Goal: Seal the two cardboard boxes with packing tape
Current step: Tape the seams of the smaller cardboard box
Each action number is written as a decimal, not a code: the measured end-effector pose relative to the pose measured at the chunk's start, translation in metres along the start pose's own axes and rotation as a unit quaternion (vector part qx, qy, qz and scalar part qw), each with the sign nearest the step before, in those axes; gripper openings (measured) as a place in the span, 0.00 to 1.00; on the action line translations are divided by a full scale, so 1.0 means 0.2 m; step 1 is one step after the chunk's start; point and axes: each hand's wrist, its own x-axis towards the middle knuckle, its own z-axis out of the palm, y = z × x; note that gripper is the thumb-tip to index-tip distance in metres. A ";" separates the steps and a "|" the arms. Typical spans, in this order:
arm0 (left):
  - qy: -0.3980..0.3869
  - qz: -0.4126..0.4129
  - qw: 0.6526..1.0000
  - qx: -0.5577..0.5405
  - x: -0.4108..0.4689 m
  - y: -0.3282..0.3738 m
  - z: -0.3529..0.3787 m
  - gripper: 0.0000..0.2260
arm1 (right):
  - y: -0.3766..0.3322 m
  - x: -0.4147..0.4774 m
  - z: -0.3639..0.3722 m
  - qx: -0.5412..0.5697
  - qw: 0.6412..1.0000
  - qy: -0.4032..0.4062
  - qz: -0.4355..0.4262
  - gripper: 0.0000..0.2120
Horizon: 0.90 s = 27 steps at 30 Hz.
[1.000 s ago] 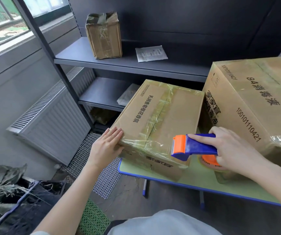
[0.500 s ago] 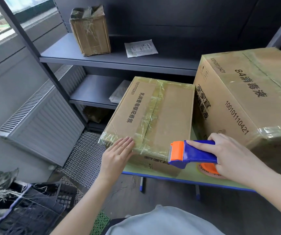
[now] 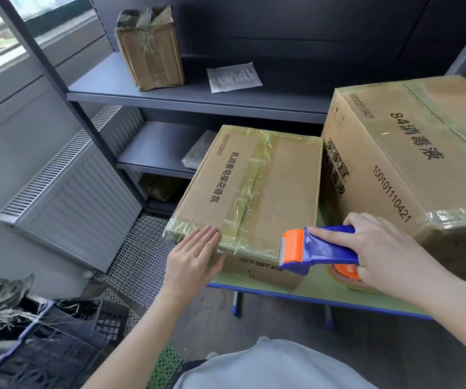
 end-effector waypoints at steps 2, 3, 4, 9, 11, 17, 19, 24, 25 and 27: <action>-0.009 0.003 1.000 0.009 0.02 0.05 0.00 0.18 | 0.02 0.00 0.01 0.002 1.000 -0.006 0.005 0.32; -0.013 0.014 1.000 0.004 0.03 0.09 0.01 0.21 | 0.02 0.01 0.02 0.002 1.000 -0.005 0.007 0.33; -0.018 0.031 0.999 -0.003 0.05 0.14 0.03 0.23 | 0.03 0.01 0.02 0.003 1.000 -0.004 0.008 0.33; -0.003 0.078 0.997 -0.016 0.13 0.33 0.13 0.16 | 0.01 0.00 0.04 0.027 1.000 -0.006 0.008 0.32; 0.010 0.091 0.996 0.001 0.13 0.31 0.14 0.15 | 0.00 0.00 0.06 0.042 0.999 -0.008 0.008 0.32; -0.016 0.117 0.993 0.018 0.13 0.02 0.09 0.19 | -0.18 0.14 0.07 0.084 0.996 0.032 -0.028 0.29; -0.030 0.121 0.992 0.015 0.13 -0.05 0.08 0.21 | -0.21 0.20 0.07 0.077 0.995 0.047 -0.034 0.29; -0.028 0.115 0.993 0.019 0.13 -0.09 0.09 0.19 | -0.20 0.19 0.08 0.099 0.994 0.022 -0.037 0.31; -0.026 0.112 0.993 0.018 0.13 -0.09 0.10 0.19 | -0.17 0.17 0.08 0.104 0.994 0.014 -0.037 0.31; -0.027 0.108 0.994 0.016 0.13 -0.11 0.10 0.20 | -0.10 0.11 0.09 0.117 0.993 0.011 -0.018 0.33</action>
